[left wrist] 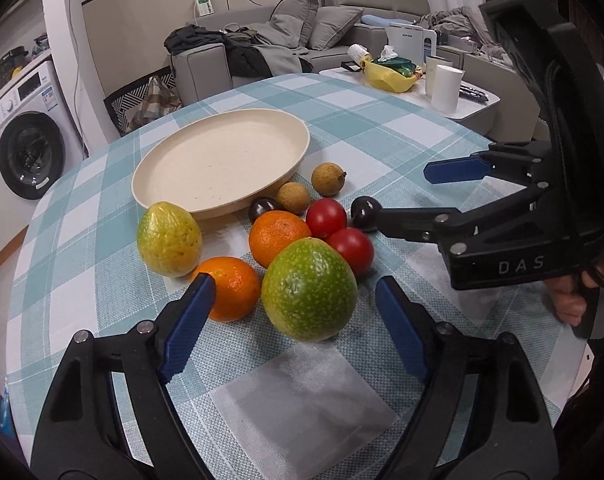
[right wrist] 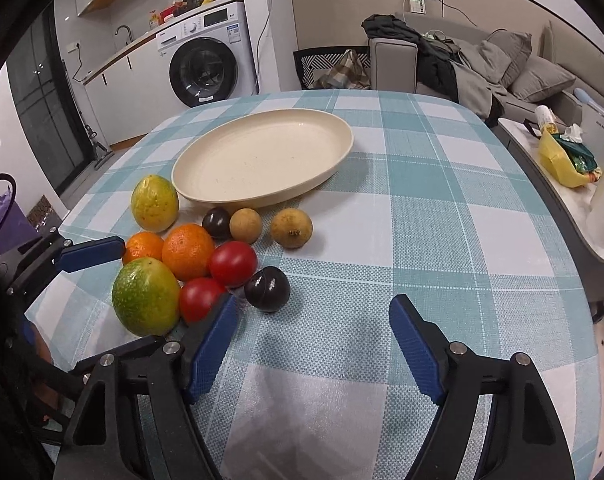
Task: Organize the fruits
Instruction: 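Move the left tool to the large green mottled fruit and close on it, then lift the green fruit with the left tool while the right tool grasps a red tomato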
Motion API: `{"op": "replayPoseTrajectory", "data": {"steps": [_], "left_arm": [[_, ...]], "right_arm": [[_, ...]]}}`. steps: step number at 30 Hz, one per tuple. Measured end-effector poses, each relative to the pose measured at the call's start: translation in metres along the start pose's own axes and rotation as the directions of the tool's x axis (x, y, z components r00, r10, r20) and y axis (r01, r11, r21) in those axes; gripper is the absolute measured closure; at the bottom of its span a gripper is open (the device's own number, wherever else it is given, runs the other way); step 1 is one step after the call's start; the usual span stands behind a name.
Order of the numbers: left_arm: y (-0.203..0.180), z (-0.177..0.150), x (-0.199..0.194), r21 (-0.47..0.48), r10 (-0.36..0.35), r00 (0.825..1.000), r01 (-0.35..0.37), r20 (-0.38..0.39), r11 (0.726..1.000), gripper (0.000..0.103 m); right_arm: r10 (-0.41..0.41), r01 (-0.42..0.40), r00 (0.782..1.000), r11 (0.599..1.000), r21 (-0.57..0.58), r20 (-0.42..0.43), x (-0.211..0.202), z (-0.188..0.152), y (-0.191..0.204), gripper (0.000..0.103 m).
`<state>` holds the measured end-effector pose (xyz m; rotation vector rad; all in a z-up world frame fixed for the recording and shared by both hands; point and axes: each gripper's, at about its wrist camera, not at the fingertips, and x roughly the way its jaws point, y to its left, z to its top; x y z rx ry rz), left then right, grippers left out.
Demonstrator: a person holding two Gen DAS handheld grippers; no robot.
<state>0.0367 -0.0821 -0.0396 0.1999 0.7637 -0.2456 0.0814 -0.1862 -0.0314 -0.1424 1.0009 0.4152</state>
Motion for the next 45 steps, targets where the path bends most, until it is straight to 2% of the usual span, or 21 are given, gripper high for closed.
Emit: {"op": "replayPoseTrajectory", "data": {"steps": [7,10,15,23,26,39,45], "left_arm": [[-0.008,0.001,0.002,0.039,0.04,0.999,-0.04,-0.014,0.998,0.023],[-0.013,0.001,0.002,0.065,0.055,0.998,-0.054,-0.009,0.996,0.028],[-0.016,0.001,0.0,0.086,0.076,0.997,-0.076,0.01,0.993,0.045],[-0.013,0.0,-0.001,0.079,0.069,0.998,-0.07,0.013,0.994,0.047],[-0.013,0.0,-0.002,0.075,0.035,0.999,-0.035,0.009,0.997,0.057],[-0.005,-0.002,-0.005,0.02,-0.007,1.0,0.007,0.003,1.0,0.057],[-0.001,-0.004,-0.006,-0.012,-0.019,1.0,0.019,0.009,1.0,0.057]], "right_arm": [[0.001,-0.001,1.0,1.0,0.001,0.0,0.0,0.0,-0.002,0.022],[0.004,-0.004,1.0,1.0,0.0,-0.001,0.0,0.0,-0.002,0.022],[0.004,-0.004,1.0,1.0,-0.001,-0.005,0.002,0.001,-0.002,0.022],[0.007,-0.007,1.0,1.0,-0.004,-0.004,0.002,0.001,0.0,0.022],[0.009,-0.009,1.0,1.0,-0.002,-0.006,0.003,0.001,-0.001,0.022],[0.015,-0.015,1.0,1.0,0.001,-0.004,0.003,0.001,-0.002,0.023],[0.051,-0.051,0.999,0.999,0.01,-0.007,0.004,0.0,-0.004,0.022]]}}
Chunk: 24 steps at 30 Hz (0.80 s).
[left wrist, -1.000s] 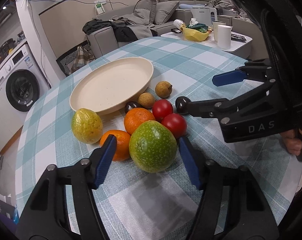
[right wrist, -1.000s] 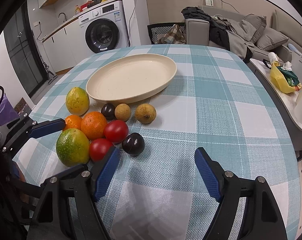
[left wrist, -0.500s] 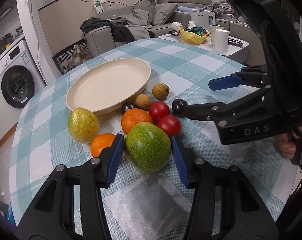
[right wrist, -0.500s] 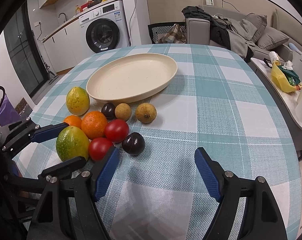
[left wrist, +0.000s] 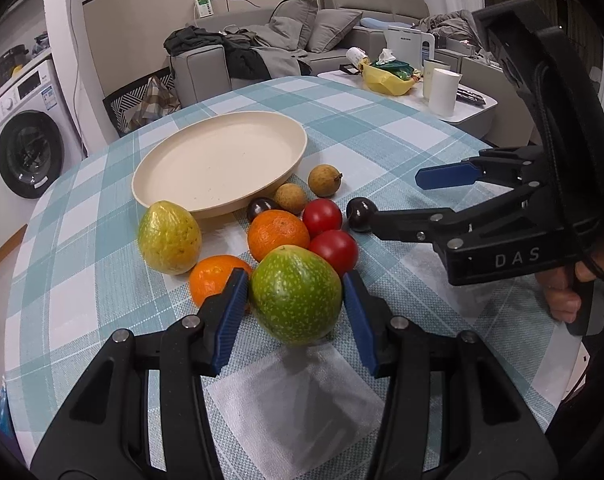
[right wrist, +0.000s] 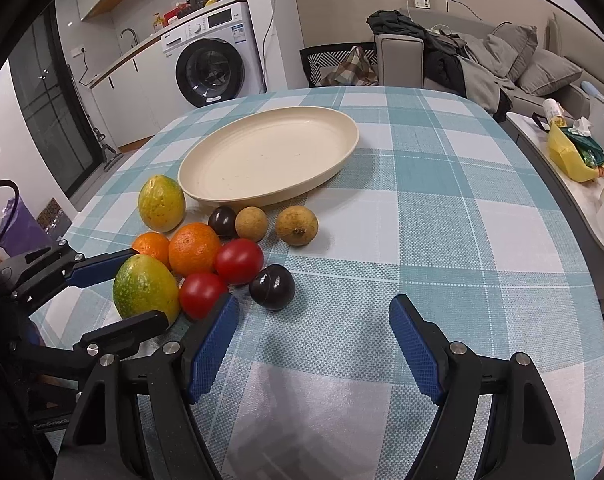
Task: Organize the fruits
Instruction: 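Lift the green fruit with the left tool while the right tool grasps a red tomato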
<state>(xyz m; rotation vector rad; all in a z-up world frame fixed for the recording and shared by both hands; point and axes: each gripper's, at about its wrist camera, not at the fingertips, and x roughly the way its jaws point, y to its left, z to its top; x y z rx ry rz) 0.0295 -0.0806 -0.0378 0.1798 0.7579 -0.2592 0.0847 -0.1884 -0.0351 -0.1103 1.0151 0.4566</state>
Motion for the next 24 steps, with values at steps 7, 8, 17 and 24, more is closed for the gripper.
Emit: {"op": "replayPoseTrajectory", "data": {"steps": [7,8,17,24], "left_arm": [[0.009,-0.003,-0.004,-0.039,-0.009,1.0,0.01,0.017,0.999,0.057],[0.01,-0.003,-0.005,-0.044,-0.01,1.0,0.011,0.021,0.999,0.057],[0.022,-0.007,-0.015,-0.093,-0.03,0.998,0.035,0.056,0.995,0.057],[0.033,-0.008,-0.022,-0.127,-0.023,0.996,0.034,0.086,0.991,0.057]], "right_arm": [[0.087,-0.087,0.996,0.996,-0.01,-0.027,0.004,-0.003,0.007,0.03],[0.093,-0.093,0.995,0.996,-0.012,-0.03,0.005,-0.004,0.008,0.032],[0.199,-0.201,0.979,0.977,-0.069,-0.04,-0.001,-0.005,0.03,0.04],[0.219,-0.225,0.973,0.969,-0.101,-0.065,0.005,-0.001,0.043,0.046]]}}
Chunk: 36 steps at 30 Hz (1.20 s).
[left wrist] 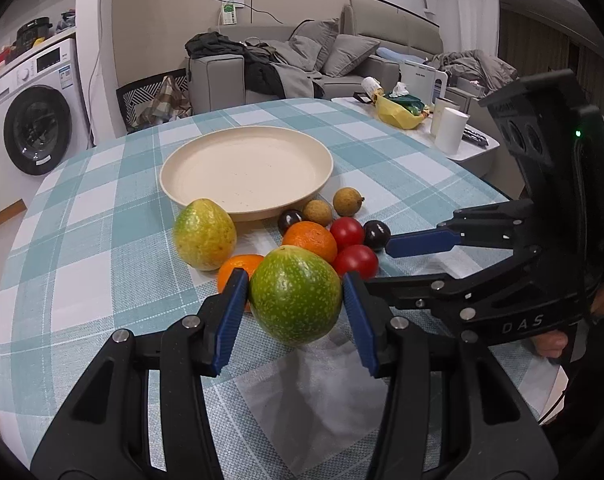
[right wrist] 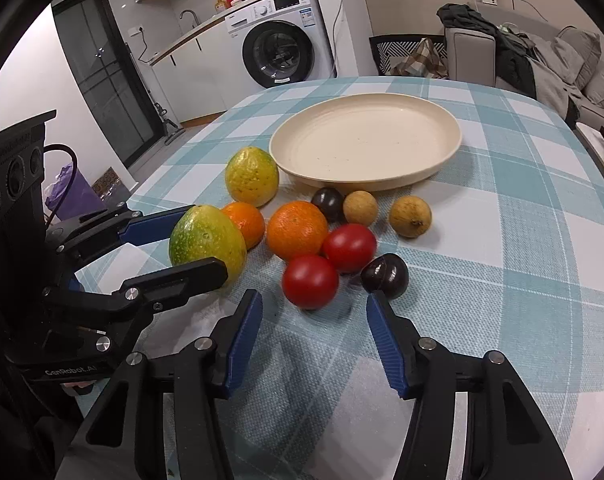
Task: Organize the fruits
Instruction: 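Lift the green fruit with the left tool while the right tool grasps a red tomato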
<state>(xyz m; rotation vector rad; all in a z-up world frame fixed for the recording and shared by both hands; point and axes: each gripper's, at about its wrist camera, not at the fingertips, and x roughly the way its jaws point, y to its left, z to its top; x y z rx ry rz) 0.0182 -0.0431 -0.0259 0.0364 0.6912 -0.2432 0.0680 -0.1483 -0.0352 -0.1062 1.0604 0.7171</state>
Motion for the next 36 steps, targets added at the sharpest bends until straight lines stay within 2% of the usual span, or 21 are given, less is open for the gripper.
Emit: {"op": "replayPoseTrajectory", "data": {"steps": [15,23,29,36], "left_arm": [[0.012,0.002,-0.009,-0.038,0.006,1.0,-0.005,0.019,0.999,0.057],[0.011,0.002,-0.008,-0.043,0.007,1.0,-0.006,0.021,0.999,0.057],[0.012,0.003,-0.009,-0.046,0.01,1.0,-0.009,0.024,0.999,0.057],[0.016,0.007,-0.011,-0.071,0.001,0.999,0.002,0.039,0.997,0.057]], "right_arm": [[-0.058,0.057,0.998,0.998,-0.039,-0.034,0.016,0.005,0.012,0.052],[-0.088,0.087,0.996,0.996,-0.03,-0.031,0.018,0.007,0.009,0.07],[-0.079,0.078,0.997,0.997,-0.025,-0.018,0.013,0.007,0.007,0.07],[-0.064,0.064,0.997,0.998,-0.01,0.034,0.0,0.009,0.004,0.07]]}}
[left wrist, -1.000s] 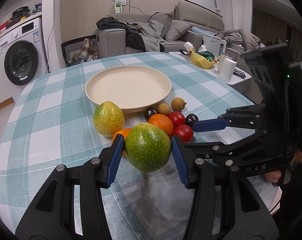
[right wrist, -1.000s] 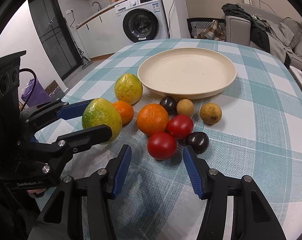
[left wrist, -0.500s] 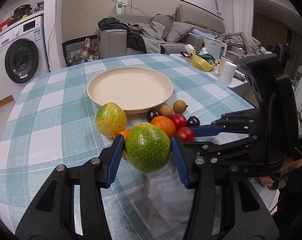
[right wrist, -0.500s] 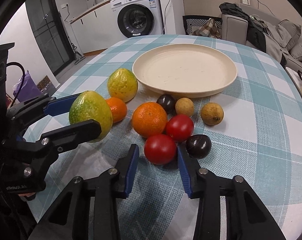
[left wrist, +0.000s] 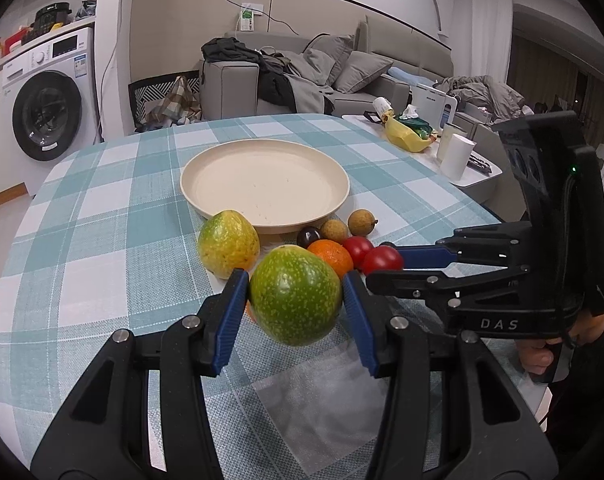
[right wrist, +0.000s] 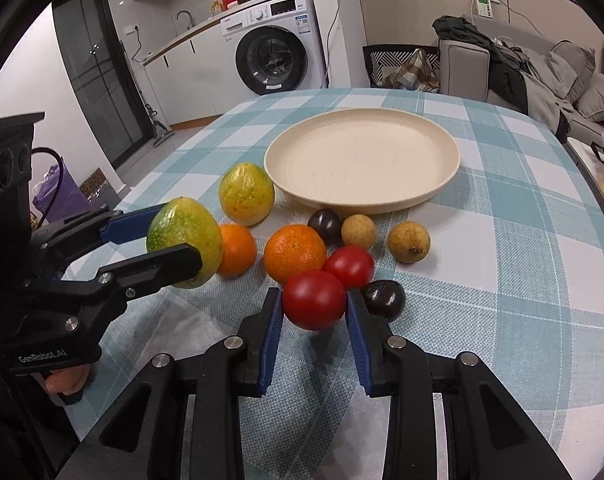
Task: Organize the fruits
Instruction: 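Lift the green fruit with the left tool while the right tool grasps a red tomato, then carry the green fruit in the left tool and tomato in the right tool over the plate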
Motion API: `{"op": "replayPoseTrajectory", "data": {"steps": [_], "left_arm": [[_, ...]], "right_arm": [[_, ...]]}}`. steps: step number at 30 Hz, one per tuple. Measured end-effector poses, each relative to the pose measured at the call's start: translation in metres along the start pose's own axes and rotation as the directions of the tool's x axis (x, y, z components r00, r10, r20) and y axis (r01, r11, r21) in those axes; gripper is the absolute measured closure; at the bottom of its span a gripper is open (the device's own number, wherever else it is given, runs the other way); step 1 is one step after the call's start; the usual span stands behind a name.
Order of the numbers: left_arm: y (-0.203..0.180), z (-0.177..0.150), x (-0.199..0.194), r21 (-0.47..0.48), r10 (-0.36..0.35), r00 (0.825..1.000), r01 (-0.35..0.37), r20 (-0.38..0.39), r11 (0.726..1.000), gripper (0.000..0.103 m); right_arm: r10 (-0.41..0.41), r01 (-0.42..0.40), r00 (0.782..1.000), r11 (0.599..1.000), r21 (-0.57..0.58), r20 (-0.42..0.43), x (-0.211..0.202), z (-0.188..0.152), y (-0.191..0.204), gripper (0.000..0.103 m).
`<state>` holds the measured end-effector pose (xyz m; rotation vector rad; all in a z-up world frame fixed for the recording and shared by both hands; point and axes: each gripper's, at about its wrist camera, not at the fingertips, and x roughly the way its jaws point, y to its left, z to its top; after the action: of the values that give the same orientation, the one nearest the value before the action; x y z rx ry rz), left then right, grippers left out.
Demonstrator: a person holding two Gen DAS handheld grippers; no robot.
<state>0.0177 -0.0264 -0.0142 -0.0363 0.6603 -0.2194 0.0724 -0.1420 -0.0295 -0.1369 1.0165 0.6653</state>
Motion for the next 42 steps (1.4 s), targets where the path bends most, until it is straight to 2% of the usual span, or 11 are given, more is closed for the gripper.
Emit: {"op": "replayPoseTrajectory", "data": {"steps": [14,25,31,42], "left_arm": [[0.004,0.01,-0.006,-0.027,0.02,0.998,-0.018,0.058,0.999,0.057],[0.013,0.033,0.005,-0.052,0.106,0.988,-0.101,0.11,0.994,0.057],[0.02,0.042,0.016,-0.073,0.143,0.983,-0.135,0.119,0.988,0.057],[0.029,0.056,0.036,-0.093,0.158,0.981,-0.147,0.114,0.985,0.057]], "right_arm": [[0.002,-0.003,0.996,1.0,0.014,0.086,-0.011,0.008,-0.009,0.07],[-0.009,0.001,0.986,0.999,0.046,0.168,-0.016,0.025,-0.026,0.07],[-0.007,-0.003,0.981,0.999,0.048,0.191,-0.016,0.035,-0.028,0.07],[-0.007,-0.008,0.975,0.998,0.067,0.224,-0.014,0.052,-0.035,0.07]]}}
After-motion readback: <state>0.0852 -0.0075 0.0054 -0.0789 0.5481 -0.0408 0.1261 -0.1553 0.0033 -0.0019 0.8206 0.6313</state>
